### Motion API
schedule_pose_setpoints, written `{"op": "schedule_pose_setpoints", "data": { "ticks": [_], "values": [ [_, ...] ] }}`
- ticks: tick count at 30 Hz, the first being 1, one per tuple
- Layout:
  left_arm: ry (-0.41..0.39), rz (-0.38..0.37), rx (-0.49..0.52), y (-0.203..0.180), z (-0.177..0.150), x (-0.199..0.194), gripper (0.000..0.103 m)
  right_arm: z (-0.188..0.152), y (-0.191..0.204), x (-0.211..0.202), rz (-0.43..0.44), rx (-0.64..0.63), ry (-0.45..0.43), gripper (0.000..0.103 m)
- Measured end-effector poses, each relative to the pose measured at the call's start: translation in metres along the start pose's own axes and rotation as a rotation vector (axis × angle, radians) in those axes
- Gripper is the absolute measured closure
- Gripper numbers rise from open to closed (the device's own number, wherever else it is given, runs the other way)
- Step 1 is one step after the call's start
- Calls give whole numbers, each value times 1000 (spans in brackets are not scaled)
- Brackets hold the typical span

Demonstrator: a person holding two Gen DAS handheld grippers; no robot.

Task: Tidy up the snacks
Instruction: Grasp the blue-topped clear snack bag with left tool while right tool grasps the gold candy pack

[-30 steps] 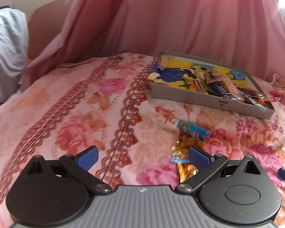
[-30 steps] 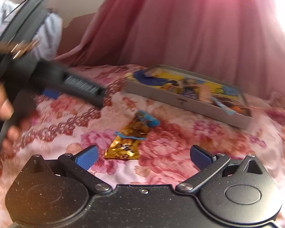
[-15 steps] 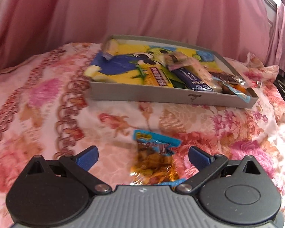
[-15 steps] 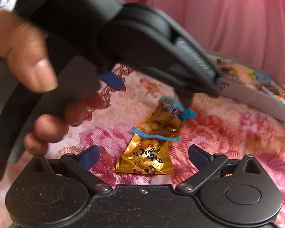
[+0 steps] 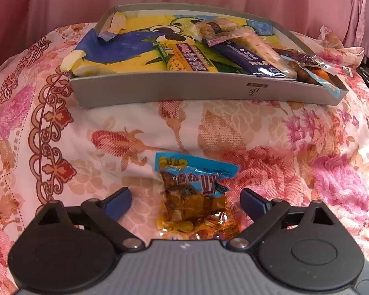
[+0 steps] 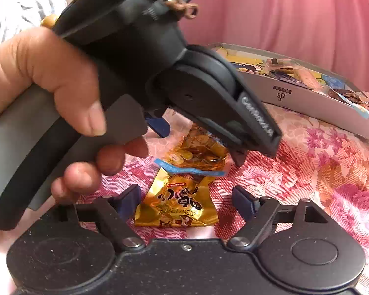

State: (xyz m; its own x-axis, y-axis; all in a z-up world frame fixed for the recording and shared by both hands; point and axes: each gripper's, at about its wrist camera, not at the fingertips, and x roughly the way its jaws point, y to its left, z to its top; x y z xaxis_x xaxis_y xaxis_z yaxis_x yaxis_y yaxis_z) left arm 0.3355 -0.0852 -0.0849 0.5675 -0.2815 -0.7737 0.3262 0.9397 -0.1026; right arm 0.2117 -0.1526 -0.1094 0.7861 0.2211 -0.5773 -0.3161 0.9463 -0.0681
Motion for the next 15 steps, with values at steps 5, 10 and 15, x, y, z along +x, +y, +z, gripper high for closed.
{"op": "schedule_pose_setpoints", "data": {
  "ticks": [5, 10, 15],
  "values": [
    [4, 24, 7, 7, -3, -3, 27, 0, 0, -3, -2, 0, -5, 34],
    [30, 33, -67, 13, 0, -8, 32, -1, 0, -4, 6, -4, -2, 39],
    [44, 38, -110, 18, -4, -14, 33, -2, 1, -7, 21, -37, 18, 39]
  ]
}}
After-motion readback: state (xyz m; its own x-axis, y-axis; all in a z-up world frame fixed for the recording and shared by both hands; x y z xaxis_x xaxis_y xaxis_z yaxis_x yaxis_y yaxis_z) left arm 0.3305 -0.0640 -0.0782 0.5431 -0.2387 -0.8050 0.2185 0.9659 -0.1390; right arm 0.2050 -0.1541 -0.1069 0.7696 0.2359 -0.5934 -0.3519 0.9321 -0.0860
